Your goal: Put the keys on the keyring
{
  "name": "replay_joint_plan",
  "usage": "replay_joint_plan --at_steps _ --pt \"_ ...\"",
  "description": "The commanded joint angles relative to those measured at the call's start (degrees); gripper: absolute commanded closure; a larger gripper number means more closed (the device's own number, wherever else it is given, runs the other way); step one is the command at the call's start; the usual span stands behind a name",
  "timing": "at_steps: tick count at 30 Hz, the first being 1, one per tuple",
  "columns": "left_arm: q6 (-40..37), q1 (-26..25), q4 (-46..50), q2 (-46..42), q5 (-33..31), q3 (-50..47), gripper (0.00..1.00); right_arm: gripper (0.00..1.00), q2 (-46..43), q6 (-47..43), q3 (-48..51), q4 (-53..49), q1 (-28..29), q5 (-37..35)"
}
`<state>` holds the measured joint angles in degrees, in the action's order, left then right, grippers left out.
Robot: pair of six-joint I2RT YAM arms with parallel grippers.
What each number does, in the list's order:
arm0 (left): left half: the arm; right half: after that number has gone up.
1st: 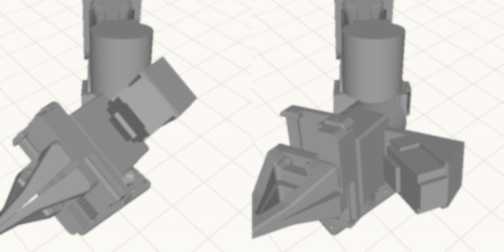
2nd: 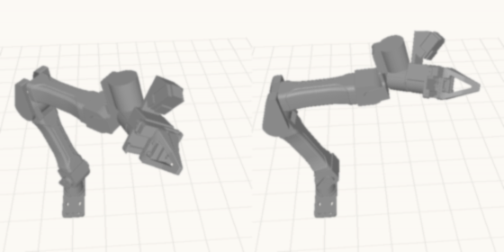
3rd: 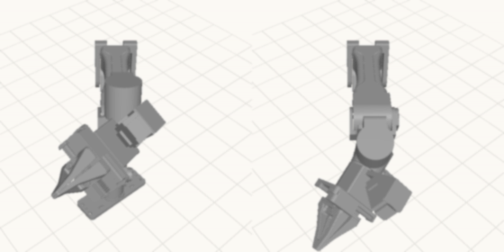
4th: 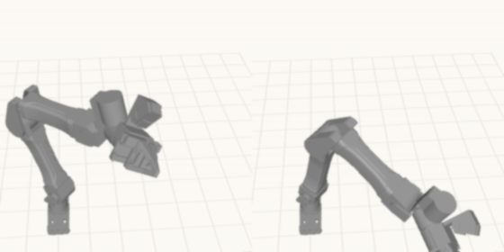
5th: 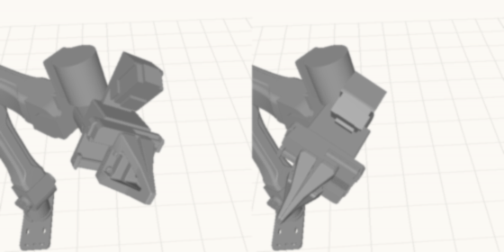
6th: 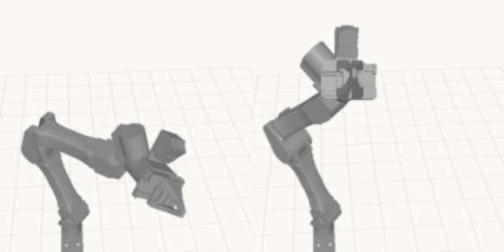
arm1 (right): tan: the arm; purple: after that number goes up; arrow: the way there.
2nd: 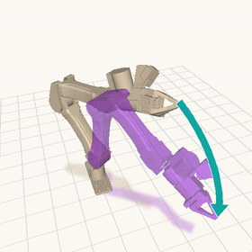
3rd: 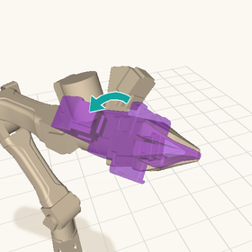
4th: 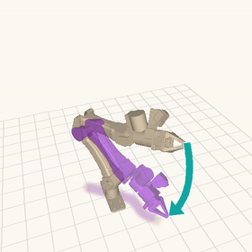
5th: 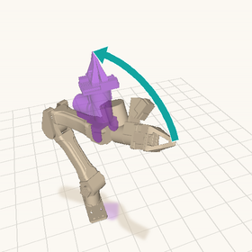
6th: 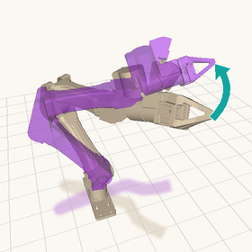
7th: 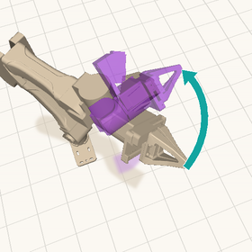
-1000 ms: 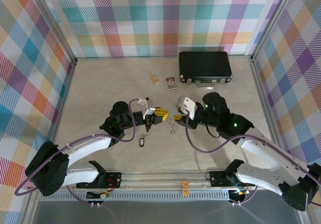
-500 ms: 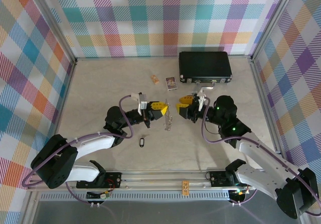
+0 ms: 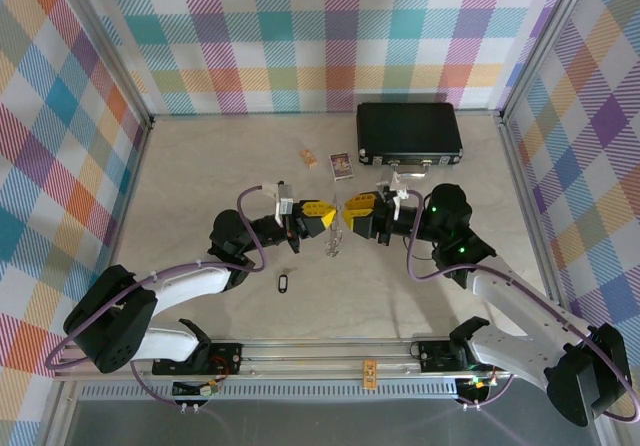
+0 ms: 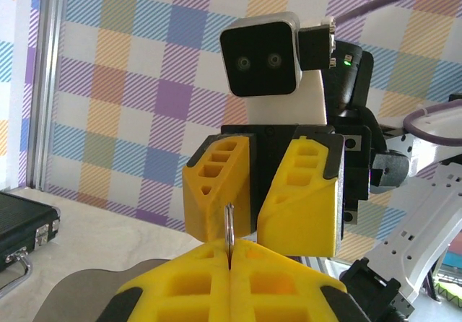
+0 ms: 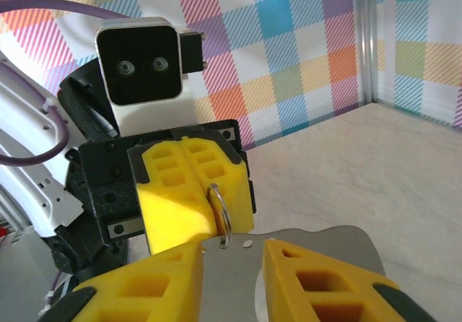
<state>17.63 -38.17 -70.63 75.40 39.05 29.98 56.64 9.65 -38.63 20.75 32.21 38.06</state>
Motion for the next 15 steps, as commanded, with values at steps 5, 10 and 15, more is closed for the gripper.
replay_joint_plan --at_steps 5,10,15 --pt "0.9 -0.32 -2.01 -0.03 2.64 2.09 1.0 0.76 2.41 -1.36 -3.51 -0.64 -0.27 4.24" --pt "0.84 -0.32 -1.35 -0.4 3.05 1.93 1.0 0.81 3.38 -1.56 -4.09 -0.26 -0.22 4.3" --pt "0.83 -0.32 -0.93 -0.45 3.51 2.1 1.0 0.83 3.25 -1.96 -4.19 -0.63 -0.26 4.81"
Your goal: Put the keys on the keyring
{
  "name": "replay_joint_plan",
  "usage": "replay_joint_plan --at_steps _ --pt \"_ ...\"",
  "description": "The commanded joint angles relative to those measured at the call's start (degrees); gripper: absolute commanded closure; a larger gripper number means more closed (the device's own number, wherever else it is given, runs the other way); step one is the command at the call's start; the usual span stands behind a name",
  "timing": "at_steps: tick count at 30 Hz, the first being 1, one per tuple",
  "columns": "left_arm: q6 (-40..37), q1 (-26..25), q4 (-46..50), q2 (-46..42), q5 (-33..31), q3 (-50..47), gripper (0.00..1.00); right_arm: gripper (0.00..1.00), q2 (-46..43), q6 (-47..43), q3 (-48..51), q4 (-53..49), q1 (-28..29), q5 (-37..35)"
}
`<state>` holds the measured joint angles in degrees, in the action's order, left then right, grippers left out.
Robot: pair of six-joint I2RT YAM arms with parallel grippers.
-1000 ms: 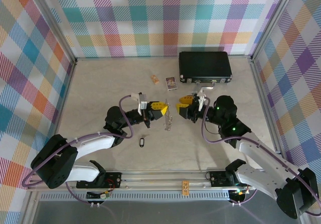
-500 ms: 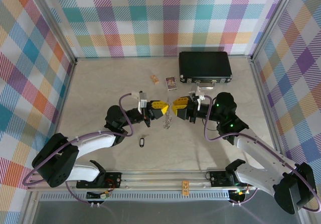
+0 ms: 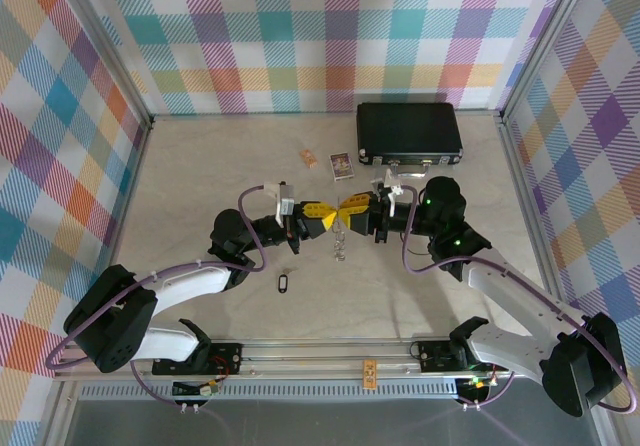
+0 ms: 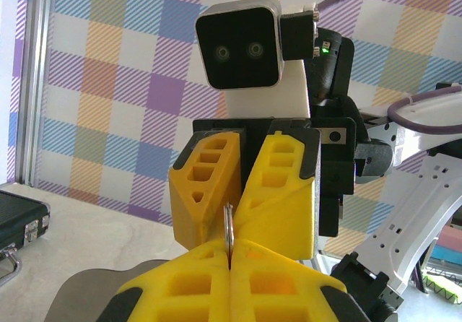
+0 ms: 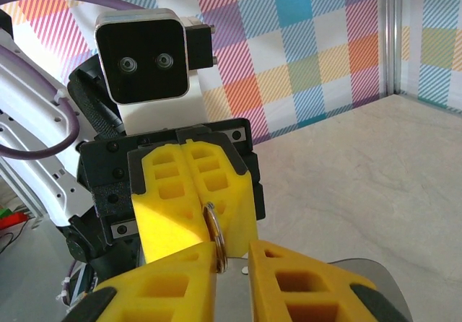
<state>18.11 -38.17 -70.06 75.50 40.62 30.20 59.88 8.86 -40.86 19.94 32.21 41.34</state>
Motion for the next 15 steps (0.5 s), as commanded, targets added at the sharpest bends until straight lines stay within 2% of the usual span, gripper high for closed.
replay_joint_plan --at_steps 1,3,5,8,11,13,15 --pt "0.36 -0.32 -1.48 -0.59 2.08 1.88 1.0 0.84 -0.2 -1.31 -1.81 0.23 -0.22 1.77" --pt "0.37 -0.32 -1.48 -0.52 2.26 1.97 1.0 0.88 -0.37 -1.6 -1.68 0.19 -0.25 2.24" --pt "0.59 -0.28 -1.47 -0.53 2.43 2.05 1.0 0.99 -0.51 -2.24 -1.76 -0.17 -0.22 2.84" --pt "0.59 -0.32 -1.15 -0.53 2.59 2.15 1.0 1.0 -0.72 -2.7 -1.68 -0.42 -0.21 3.48" --pt "0.24 -0.32 -0.28 -1.06 2.95 2.19 0.9 1.0 -0.77 -3.36 -1.85 -1.39 -0.26 3.65" --pt "-0.14 -0.24 0.41 -1.62 2.84 2.15 0.77 1.0 -0.73 -3.61 -2.07 -1.9 -0.2 3.71" --pt "-0.59 -0.02 1.42 -2.4 2.86 2.15 0.74 1.0 -0.81 -3.85 -2.06 -2.27 -0.26 4.25"
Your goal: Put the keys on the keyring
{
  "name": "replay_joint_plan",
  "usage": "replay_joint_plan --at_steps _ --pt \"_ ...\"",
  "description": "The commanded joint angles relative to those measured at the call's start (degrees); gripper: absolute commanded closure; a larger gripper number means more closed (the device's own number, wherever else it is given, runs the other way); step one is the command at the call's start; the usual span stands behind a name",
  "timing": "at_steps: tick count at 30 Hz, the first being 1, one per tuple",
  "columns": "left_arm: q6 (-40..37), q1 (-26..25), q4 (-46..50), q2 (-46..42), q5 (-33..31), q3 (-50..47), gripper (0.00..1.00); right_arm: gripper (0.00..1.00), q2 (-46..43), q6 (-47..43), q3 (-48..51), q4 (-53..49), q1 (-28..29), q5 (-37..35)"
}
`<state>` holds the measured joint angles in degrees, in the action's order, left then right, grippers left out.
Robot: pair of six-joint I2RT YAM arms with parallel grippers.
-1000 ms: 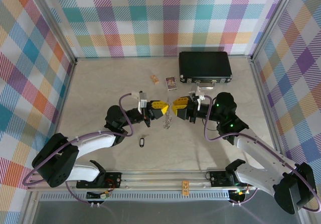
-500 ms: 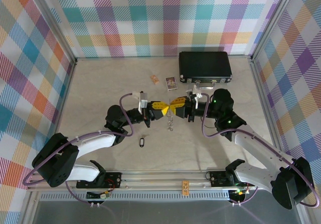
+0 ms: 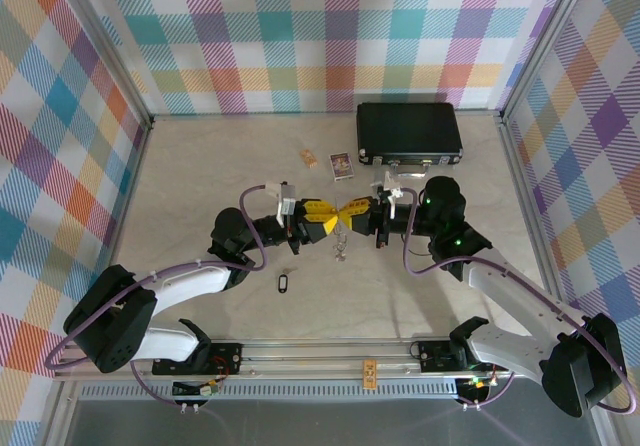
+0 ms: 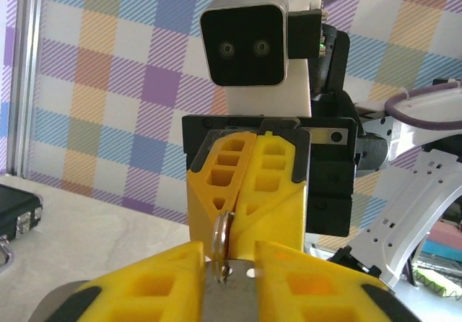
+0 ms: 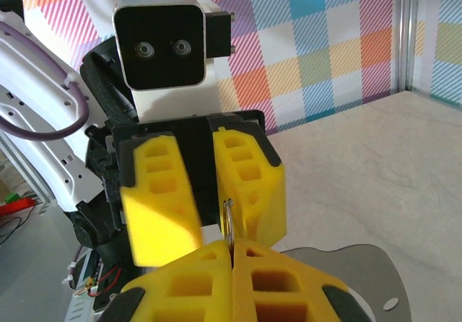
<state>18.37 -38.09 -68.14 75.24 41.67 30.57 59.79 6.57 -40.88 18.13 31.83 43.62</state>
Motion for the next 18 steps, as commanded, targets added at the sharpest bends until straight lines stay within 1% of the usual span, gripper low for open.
replay_joint_plan --at_steps 1,6,8,12,18 --pt "-1.22 0.01 0.26 -2.58 1.82 1.85 0.74 1.0 -0.66 -1.58 -2.07 -0.73 0.13 2.15" --pt "-2.46 0.12 4.68 -3.48 3.13 3.29 0.77 1.0 -0.51 -1.73 -2.53 -1.45 0.11 3.22" --pt "-2.4 0.12 5.43 -3.12 4.02 3.71 0.79 1.0 -0.55 -1.57 -2.7 -1.2 0.14 3.23" --pt "-2.76 0.16 6.15 -2.88 4.23 3.39 0.78 1.0 -0.81 -1.55 -2.72 -1.22 0.14 2.73" --pt "-3.26 1.43 6.36 -4.46 1.83 1.63 0.77 1.0 -1.54 -1.91 -2.43 -1.51 0.15 1.82"
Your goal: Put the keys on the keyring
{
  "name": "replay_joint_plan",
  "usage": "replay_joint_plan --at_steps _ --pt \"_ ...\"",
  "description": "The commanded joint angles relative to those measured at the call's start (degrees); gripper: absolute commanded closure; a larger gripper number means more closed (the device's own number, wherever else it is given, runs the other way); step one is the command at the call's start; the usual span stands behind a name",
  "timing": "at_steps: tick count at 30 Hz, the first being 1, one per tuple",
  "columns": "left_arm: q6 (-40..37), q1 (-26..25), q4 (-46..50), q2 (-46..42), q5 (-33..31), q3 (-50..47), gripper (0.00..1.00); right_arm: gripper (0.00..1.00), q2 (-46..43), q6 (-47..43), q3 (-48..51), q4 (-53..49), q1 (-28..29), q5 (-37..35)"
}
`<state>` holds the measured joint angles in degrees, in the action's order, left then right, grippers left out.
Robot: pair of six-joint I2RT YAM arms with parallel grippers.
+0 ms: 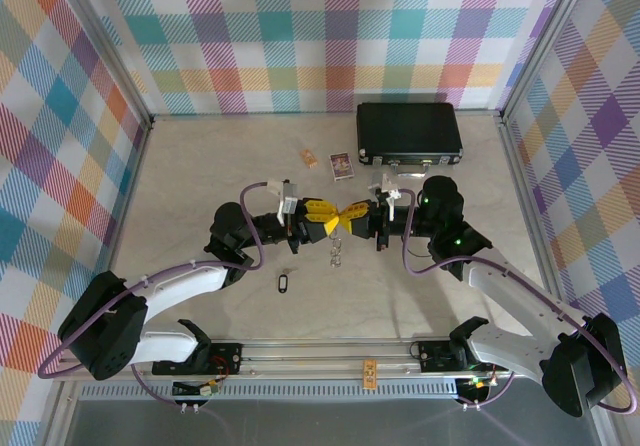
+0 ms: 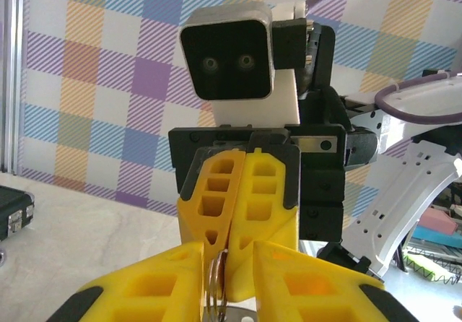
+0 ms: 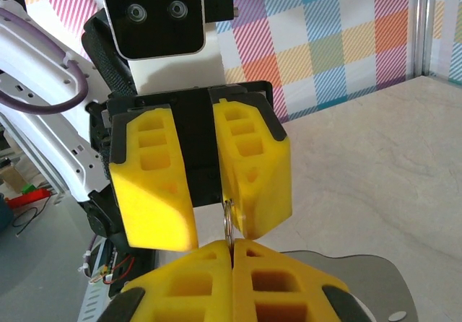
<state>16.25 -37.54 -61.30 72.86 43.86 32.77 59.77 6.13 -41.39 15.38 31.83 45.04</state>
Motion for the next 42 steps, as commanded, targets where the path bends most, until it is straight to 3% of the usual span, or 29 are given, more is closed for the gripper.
replay_joint_plan --at_steps 1,25,32,35,39,41,42 --pt "-1.09 1.02 -0.41 -2.34 -0.42 -0.69 0.76 1.0 -1.66 -1.47 -1.86 1.21 0.1 0.27" --pt "0.88 1.43 -2.22 0.19 1.94 -0.18 0.79 1.0 -1.62 0.28 -1.59 2.99 0.08 0.73" --pt "1.89 1.42 -3.64 1.03 2.26 0.27 0.89 1.0 -1.32 0.89 -1.33 3.9 0.07 1.15" --pt "2.42 1.42 -4.84 1.33 2.47 0.36 1.0 1.0 -1.06 1.04 -1.37 3.99 0.08 1.57" --pt "2.56 1.42 -4.98 1.14 2.79 0.46 1.0 1.0 -1.23 0.94 -0.92 3.65 0.07 0.31" --pt "1.59 1.46 -4.22 0.28 1.93 0.1 1.0 0.76 -1.91 1.12 -0.56 2.8 0.07 -2.05" --pt "0.85 1.5 -3.47 -0.33 1.34 -0.07 1.0 0.7 -2.27 1.08 -0.5 2.17 0.07 -3.07"
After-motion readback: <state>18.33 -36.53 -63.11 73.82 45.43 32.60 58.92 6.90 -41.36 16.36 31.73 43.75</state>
